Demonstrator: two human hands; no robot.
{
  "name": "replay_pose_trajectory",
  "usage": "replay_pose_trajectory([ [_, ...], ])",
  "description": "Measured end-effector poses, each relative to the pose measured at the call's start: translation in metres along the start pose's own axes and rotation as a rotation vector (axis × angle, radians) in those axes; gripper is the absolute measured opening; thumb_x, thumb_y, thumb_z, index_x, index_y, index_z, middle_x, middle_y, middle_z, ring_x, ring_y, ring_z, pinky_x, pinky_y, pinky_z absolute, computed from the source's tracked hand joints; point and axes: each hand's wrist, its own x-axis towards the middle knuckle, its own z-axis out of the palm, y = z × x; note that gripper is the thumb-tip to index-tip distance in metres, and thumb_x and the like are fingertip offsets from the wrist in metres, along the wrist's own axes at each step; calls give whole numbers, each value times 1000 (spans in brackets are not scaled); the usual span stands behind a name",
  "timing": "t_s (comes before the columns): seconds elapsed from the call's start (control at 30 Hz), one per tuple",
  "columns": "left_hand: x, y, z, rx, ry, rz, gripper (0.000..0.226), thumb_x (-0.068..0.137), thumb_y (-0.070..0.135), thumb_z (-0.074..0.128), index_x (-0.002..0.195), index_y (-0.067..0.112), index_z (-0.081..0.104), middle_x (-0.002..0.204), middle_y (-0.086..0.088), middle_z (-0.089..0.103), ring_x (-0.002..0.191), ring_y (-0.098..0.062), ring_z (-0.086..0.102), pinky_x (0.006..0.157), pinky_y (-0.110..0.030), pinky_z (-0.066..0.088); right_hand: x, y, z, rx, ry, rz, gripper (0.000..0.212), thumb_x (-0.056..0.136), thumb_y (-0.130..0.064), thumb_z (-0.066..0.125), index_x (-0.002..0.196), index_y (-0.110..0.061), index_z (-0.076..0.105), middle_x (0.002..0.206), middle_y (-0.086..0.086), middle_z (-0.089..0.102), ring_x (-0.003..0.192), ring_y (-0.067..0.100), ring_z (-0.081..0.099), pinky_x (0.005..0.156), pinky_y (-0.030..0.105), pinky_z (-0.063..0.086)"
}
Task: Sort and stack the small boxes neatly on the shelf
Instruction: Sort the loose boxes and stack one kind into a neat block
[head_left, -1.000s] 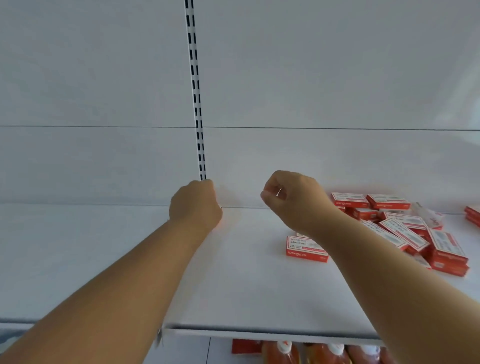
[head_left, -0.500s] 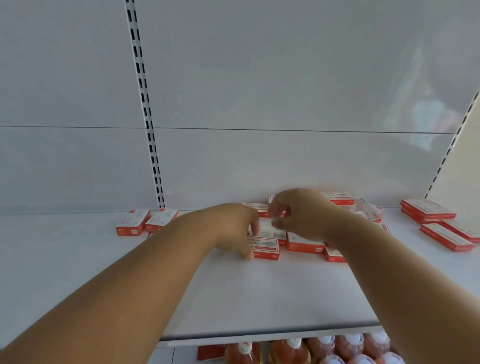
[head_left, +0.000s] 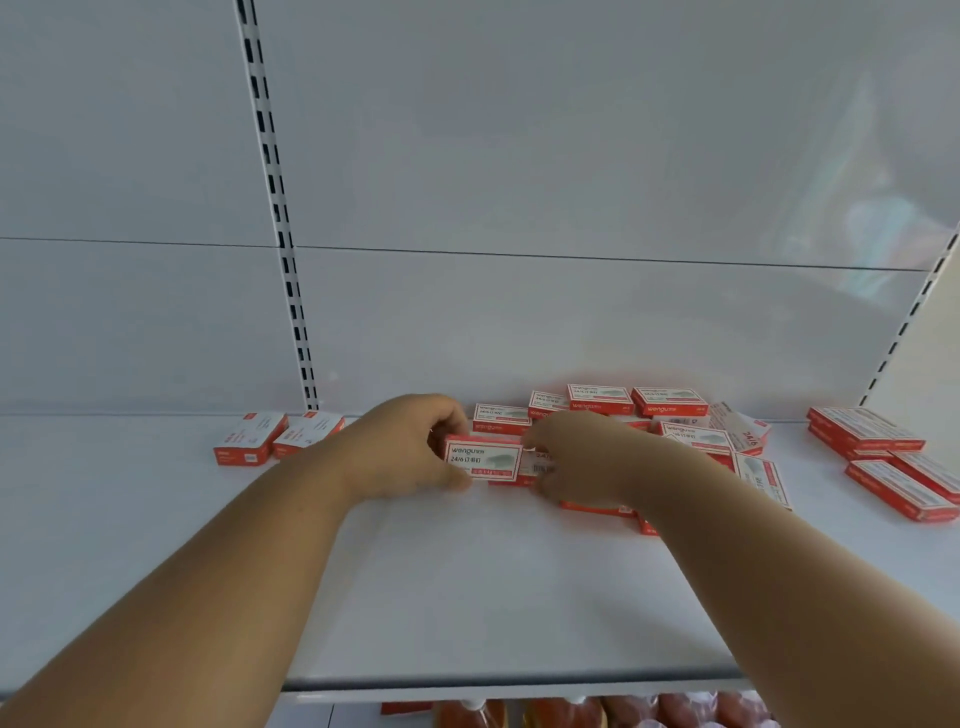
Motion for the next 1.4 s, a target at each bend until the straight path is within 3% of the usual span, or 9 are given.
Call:
replay_pose_trajectory([
  [0.17,2,-2,-2,-409,227,-47,30,73,-1,82,89,13,61,88,-3,74,69,-16,66,71,-37,55,14,-5,4,127,209,15,27,82,-37,64,103,-20,60,101,0,58,88,20,60,64,28,41],
  [0.27,6,3,-1,-737,338,-66,25,80,-5,74,95,8,59,87,-9,72,67,-19,65,67,-35,55,19,-8,-1,458,439,126,32,81,-35,70,102,-27,49,93,-7,53,72,7,55,47,14,39],
  [0.37,6,6,-2,-1011,372,-32,18,88,-2,67,103,7,60,76,-6,67,66,-18,65,63,-31,52,24,-22,-5,860,642,222,31,80,-25,69,96,-29,43,88,-7,58,64,14,64,42,19,47],
  [0.57,7,7,0,-1243,318,-38,15,93,5,60,107,9,64,69,-1,60,56,-13,51,47,-23,43,27,-46,4,1722,427,83,19,89,-2,61,106,-5,53,85,16,69,58,22,60,52,32,45],
  [0.63,9,6,3,-1278,296,-67,17,95,9,56,108,8,67,69,-2,57,54,-12,48,45,-22,40,27,-43,5,1910,334,73,15,98,-16,52,105,-4,59,80,17,64,58,23,55,54,32,41],
  [0.73,11,7,6,-1307,327,-125,22,94,15,52,107,7,69,68,-5,58,51,-12,48,44,-22,41,23,-31,1,2148,168,-9,52,101,-40,31,109,-2,66,78,13,61,62,22,53,59,32,38],
  [1.07,12,4,10,-1287,325,-121,8,89,9,65,93,14,70,86,-6,77,63,-9,68,55,-22,48,20,-19,9,2133,275,-87,17,78,-5,63,95,-1,63,87,17,67,70,20,64,59,27,55],
  [1.23,11,5,9,-1241,328,-103,10,88,5,69,96,12,69,88,-7,77,63,-12,69,49,-19,48,19,-18,9,2108,429,-13,37,78,-2,63,114,4,63,103,20,70,86,26,68,83,37,56],
  [1.4,3,23,14,-1031,302,-45,16,88,3,68,101,12,67,98,-9,76,84,-23,72,62,-28,50,-1,-19,-3,2018,513,-59,29,82,-1,61,109,1,68,93,18,73,79,26,71,65,38,61],
])
